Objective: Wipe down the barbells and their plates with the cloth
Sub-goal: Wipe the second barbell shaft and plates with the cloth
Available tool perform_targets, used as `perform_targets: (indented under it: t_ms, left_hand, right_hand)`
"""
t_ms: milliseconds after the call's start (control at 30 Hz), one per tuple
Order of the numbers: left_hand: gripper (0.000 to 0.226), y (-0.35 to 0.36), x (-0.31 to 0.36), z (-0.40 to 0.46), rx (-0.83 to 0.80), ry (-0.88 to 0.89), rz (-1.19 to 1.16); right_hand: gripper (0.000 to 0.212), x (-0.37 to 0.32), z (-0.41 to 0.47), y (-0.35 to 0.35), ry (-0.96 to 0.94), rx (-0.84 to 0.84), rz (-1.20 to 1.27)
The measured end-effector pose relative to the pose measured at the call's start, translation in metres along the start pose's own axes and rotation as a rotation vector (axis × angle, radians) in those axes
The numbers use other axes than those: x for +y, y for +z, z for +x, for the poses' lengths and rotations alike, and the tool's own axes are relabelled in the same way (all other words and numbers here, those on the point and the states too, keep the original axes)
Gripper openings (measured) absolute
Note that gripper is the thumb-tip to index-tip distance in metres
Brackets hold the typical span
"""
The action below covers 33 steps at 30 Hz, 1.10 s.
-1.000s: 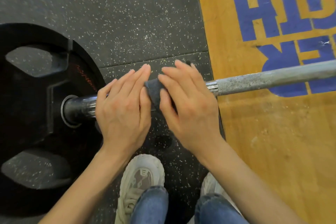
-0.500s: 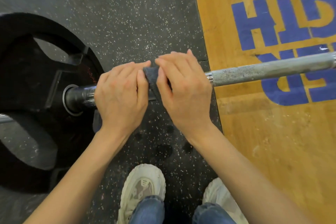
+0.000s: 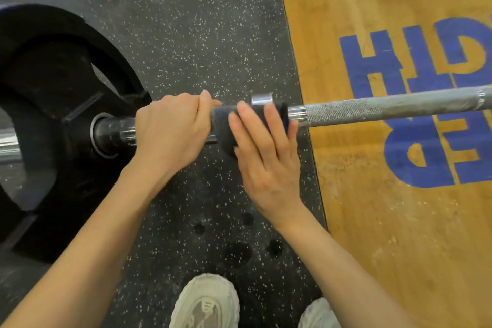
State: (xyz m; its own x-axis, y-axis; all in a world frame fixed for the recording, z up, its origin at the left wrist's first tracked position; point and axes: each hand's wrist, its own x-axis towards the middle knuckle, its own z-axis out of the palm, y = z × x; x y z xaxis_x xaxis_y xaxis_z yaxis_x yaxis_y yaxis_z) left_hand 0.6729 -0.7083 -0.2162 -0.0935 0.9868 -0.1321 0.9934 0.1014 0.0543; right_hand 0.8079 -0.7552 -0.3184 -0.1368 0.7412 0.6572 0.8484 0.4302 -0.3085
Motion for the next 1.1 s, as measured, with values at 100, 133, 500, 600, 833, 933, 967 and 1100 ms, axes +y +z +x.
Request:
perform_targets:
  t_ms: [100, 133, 500, 600, 833, 933, 967, 1100]
  left_hand:
    - [0.037, -0.007, -0.003, 0.019, -0.117, 0.053, 0.072]
    - [0.034, -0.010, -0.003, 0.025, -0.166, 0.053, 0.084]
    - [0.049, -0.004, -0.001, 0.056, 0.113, 0.073, -0.105]
    - [0.054, -0.002, -0.001, 0.065, 0.109, 0.041, -0.057]
    - [0.053, 0.005, -0.004, 0.065, 0.159, 0.020, -0.069]
    - [0.055, 0.008, -0.005, 0.058, 0.211, 0.062, -0.120]
    - [0.052, 0.009, -0.006, 0.055, 0.233, 0.074, -0.146]
    - [0.050, 0.014, -0.009, 0.046, 0.248, 0.110, -0.153]
  right_hand:
    - [0.059, 0.011, -0.002, 0.010, -0.092, -0.023, -0.087]
    - [0.048, 0.011, 0.012, 0.012, -0.091, -0.007, -0.064]
    - [0.043, 0.017, 0.039, 0.029, -0.035, -0.037, 0.003]
    - [0.032, 0.011, 0.085, 0.035, 0.075, 0.038, 0.101]
    - [0.025, 0.018, 0.100, 0.028, 0.150, 0.098, 0.340]
    - [0.029, 0.018, 0.096, 0.019, 0.133, 0.090, 0.365]
    - [0.029, 0.020, 0.095, 0.015, 0.124, 0.081, 0.383]
    - [0.025, 0.036, 0.091, -0.010, 0.219, 0.089, 0.397]
